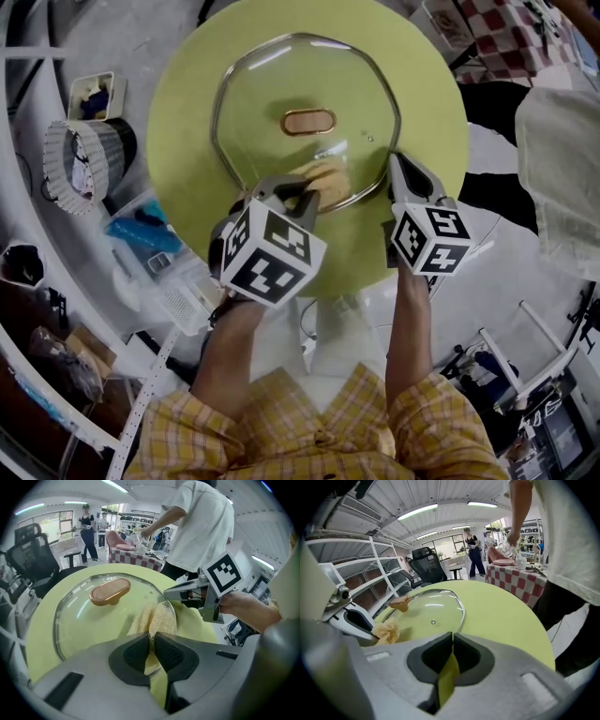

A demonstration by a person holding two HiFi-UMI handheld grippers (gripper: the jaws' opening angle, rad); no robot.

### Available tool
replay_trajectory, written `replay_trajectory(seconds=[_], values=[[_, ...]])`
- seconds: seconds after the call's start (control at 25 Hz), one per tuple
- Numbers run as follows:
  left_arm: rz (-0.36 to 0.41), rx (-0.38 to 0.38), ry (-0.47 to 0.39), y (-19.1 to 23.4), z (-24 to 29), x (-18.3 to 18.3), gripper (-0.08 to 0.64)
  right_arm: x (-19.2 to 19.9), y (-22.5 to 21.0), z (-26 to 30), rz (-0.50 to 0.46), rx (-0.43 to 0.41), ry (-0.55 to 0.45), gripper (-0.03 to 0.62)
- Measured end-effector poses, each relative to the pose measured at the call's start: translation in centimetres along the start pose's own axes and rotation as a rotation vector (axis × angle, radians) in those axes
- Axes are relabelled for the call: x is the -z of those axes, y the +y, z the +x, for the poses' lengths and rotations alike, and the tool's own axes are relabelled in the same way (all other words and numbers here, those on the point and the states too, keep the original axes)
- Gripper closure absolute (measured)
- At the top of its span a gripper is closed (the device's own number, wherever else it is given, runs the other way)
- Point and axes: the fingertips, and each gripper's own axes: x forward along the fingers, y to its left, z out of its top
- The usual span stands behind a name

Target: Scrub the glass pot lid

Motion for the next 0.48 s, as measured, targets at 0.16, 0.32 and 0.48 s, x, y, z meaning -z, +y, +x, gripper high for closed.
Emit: replay_trajectory(seconds=[0.16, 0.32, 0.48], values=[[-0.070, 0.003, -0.046, 0.26, -0.15, 0.06, 0.526, 0.08, -0.08, 0.01, 0.004, -0.001, -0.004, 0.584], [-0.086, -0.018, -0.063, 0.49, -0.22, 0.20, 0.526, 0.11, -0.05, 0.08, 0.004, -0.004, -0.004, 0.584], [-0.104, -0.026, -0.085, 0.60, -0.41, 0.18, 0.526, 0.12, 0.01, -0.10, 0.004, -0.004, -0.001, 0.584]])
